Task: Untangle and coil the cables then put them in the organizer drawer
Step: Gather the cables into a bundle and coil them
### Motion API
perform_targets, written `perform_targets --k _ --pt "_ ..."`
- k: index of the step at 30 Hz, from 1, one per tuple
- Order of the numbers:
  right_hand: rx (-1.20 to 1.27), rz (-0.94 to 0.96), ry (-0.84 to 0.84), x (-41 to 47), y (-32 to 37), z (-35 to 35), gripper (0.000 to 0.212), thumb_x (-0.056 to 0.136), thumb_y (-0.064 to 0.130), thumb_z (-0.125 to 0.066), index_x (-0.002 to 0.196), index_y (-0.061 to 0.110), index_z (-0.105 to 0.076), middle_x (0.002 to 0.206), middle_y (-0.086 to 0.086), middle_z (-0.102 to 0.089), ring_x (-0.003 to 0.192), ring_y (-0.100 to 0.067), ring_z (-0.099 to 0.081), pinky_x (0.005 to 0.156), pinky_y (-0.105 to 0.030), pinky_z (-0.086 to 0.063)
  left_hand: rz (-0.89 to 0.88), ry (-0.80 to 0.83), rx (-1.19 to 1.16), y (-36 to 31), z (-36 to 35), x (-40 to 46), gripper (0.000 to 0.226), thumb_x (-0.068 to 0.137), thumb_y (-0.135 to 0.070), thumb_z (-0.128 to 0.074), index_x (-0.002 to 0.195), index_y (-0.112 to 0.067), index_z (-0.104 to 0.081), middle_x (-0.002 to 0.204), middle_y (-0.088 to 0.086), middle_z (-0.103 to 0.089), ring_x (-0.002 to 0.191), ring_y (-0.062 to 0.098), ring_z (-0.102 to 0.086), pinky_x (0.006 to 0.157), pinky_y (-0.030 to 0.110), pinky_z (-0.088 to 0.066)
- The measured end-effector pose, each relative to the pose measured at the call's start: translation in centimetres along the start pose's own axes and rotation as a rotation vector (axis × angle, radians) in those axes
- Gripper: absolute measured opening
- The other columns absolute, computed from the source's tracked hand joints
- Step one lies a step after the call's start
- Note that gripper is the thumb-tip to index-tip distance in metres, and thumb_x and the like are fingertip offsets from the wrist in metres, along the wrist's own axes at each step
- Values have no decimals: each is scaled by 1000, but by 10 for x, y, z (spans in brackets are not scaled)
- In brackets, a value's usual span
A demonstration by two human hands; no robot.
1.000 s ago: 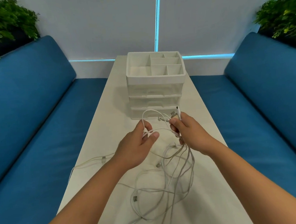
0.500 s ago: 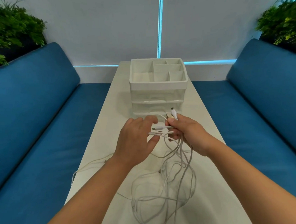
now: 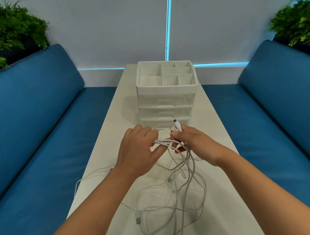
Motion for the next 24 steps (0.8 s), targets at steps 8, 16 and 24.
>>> perform_targets --k 8,16,24 --pt "22 5 -63 -1 -5 0 25 97 14 -36 74 11 -47 76 -1 -51 62 -9 -45 59 -23 -42 216 180 -349 6 -3 -13 41 97 -46 -29 131 -26 -36 87 -6 -61 92 21 -63 70 38 -49" --pt "148 10 64 -1 -6 -9 26 97 18 -40 72 16 -43 77 -7 -37 56 -11 -31 50 -20 -28 166 261 -250 6 -8 -17 28 103 -28 -33 122 -22 -52 113 -8 -44 81 15 -54 65 30 -43" --pt "73 54 -155 7 -1 12 24 102 24 -44 92 13 -62 82 -3 -52 76 -12 -56 68 -27 -53 71 218 -307 11 -6 -14 21 100 -14 -43 116 -26 -52 93 -13 -44 76 4 -42 66 25 -43"
Point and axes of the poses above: each hand's wrist, its own x-axis towards the middle knuckle, its own z-axis out of the back of the hand, y = z × x, the point moved 2 cm from there along x, towards the middle knuckle
